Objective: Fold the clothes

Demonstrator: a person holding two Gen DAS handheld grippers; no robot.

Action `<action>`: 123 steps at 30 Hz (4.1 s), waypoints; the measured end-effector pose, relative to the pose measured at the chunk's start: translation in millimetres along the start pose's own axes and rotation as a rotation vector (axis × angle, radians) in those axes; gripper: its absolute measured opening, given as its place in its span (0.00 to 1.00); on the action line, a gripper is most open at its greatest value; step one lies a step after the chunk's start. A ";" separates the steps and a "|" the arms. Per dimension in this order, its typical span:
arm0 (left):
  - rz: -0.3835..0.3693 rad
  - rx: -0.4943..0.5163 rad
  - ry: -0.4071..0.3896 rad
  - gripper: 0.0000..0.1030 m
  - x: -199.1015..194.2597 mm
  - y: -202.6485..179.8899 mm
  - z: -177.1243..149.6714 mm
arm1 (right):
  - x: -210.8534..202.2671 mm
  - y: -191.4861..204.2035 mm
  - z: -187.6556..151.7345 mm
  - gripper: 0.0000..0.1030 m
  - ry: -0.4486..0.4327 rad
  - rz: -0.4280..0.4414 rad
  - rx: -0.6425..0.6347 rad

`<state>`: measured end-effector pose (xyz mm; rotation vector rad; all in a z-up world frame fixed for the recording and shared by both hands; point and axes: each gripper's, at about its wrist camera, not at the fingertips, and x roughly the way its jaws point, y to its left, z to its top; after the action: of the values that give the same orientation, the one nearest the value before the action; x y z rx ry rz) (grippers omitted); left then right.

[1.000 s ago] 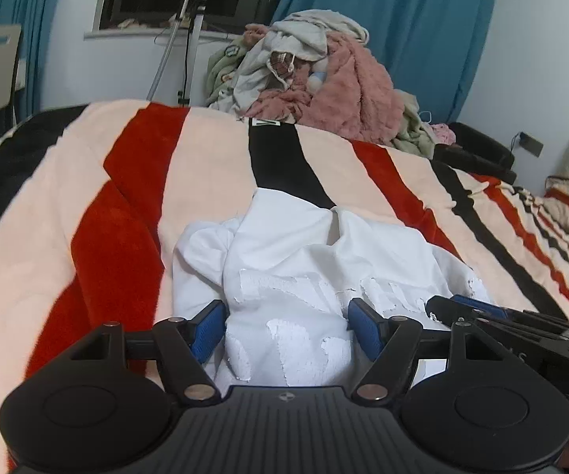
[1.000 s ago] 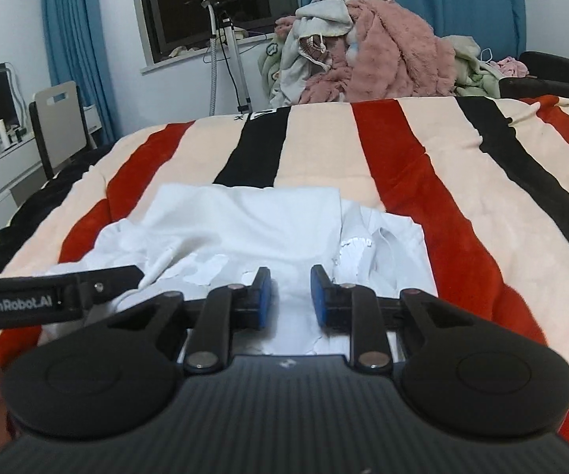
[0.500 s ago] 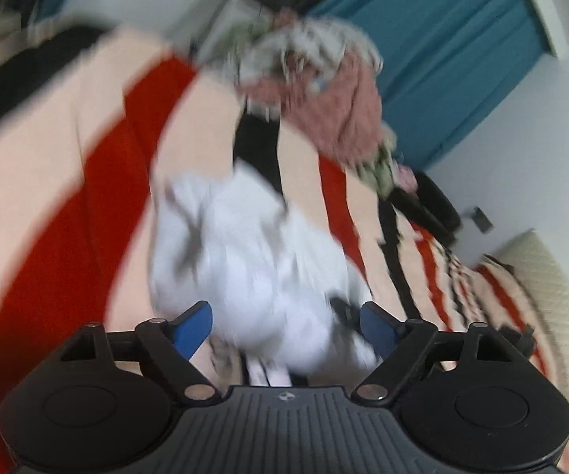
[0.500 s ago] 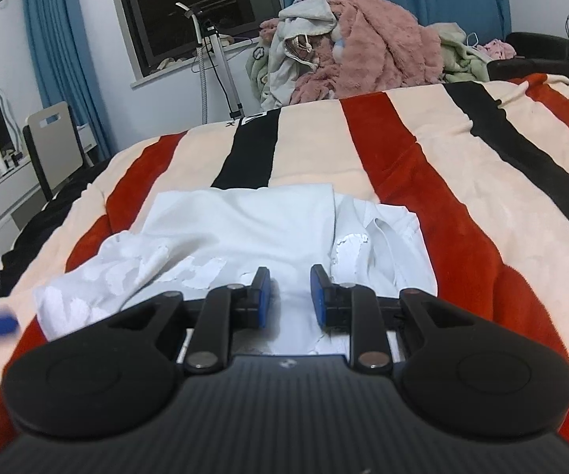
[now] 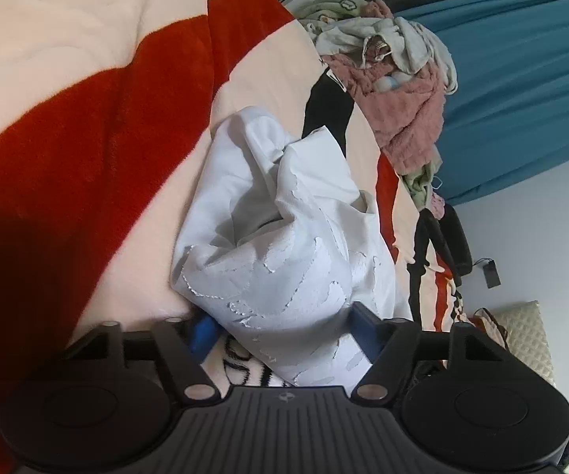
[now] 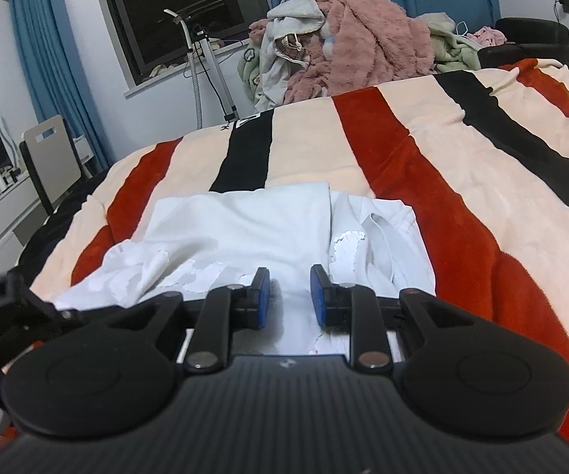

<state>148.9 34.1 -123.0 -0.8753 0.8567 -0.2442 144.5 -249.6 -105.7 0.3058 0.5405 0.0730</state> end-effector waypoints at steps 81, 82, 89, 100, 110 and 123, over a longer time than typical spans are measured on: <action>-0.122 0.596 0.154 0.32 293.5 -236.2 -45.1 | 48.1 -321.0 91.1 0.31 -0.098 -0.099 0.736; -0.115 0.607 0.150 0.35 289.4 -234.9 -47.6 | 53.3 -325.0 75.8 0.33 -0.064 -0.106 0.767; -0.071 0.724 0.087 0.43 211.9 -266.9 -56.6 | 13.9 -299.1 85.5 0.35 0.016 -0.191 0.793; -0.125 0.851 -0.104 0.75 -3.5 -337.4 -71.3 | -131.1 -192.7 144.3 0.35 -0.078 -0.143 0.457; -0.142 0.991 -0.270 1.00 -181.2 -352.6 -121.5 | -251.3 -90.5 126.8 0.93 -0.200 -0.136 0.137; -0.113 1.038 -0.341 1.00 -249.8 -286.8 -161.9 | -283.3 -47.0 45.9 0.93 -0.356 -0.193 -0.002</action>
<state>-93.5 -113.2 177.7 0.0219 0.2684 -0.5538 -74.9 -348.6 57.6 0.2557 0.2145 -0.1659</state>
